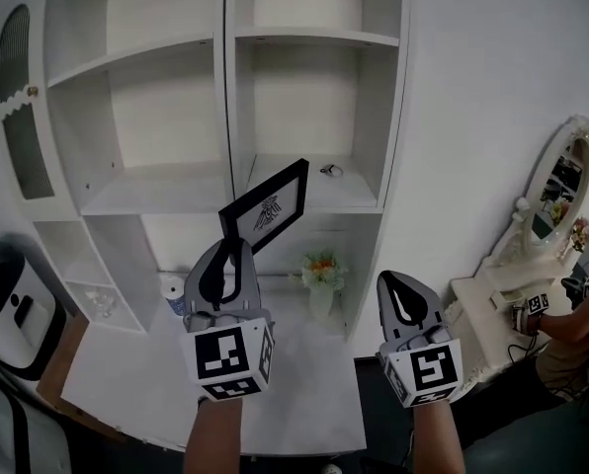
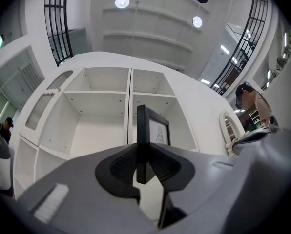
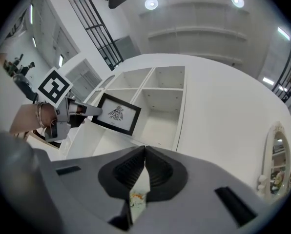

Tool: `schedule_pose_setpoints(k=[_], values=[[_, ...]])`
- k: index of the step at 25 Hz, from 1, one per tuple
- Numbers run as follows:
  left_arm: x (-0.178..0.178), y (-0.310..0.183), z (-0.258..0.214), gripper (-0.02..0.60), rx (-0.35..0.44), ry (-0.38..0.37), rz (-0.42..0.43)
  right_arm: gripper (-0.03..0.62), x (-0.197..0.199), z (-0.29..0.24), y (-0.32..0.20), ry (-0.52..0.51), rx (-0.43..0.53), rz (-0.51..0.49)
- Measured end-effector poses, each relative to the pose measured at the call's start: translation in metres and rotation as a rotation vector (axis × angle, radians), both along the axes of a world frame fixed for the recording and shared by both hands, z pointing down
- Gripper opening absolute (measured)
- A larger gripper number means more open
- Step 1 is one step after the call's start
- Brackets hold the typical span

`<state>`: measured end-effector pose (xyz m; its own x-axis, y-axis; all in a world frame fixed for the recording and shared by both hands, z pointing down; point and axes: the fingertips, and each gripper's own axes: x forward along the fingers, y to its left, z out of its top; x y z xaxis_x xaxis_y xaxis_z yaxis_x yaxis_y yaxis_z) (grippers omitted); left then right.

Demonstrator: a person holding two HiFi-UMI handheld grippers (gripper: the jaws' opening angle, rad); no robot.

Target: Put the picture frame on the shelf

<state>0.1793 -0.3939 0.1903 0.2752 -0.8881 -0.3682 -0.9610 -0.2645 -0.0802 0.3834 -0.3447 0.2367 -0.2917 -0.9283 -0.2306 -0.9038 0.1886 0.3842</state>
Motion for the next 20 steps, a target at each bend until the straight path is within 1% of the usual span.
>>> schedule_pose_setpoints(k=[5,9,12,17,20], values=[[0.011,0.007,-0.013,0.078,0.009,0.027,-0.087,0.009,0.023,-0.011,-0.011,0.003,0.016,-0.068],[0.017,0.003,-0.027,0.078,0.001,0.038,-0.162,0.009,0.035,-0.023,-0.022,-0.002,0.032,-0.103],[0.018,-0.005,-0.034,0.078,-0.02,0.053,-0.206,0.009,0.036,-0.028,-0.027,-0.013,0.038,-0.123],[0.014,-0.023,-0.045,0.078,-0.061,0.114,-0.261,0.009,0.023,-0.028,-0.035,-0.005,0.028,-0.148],[0.015,-0.039,-0.049,0.078,-0.09,0.126,-0.289,0.009,0.02,-0.032,-0.043,0.002,0.027,-0.153]])
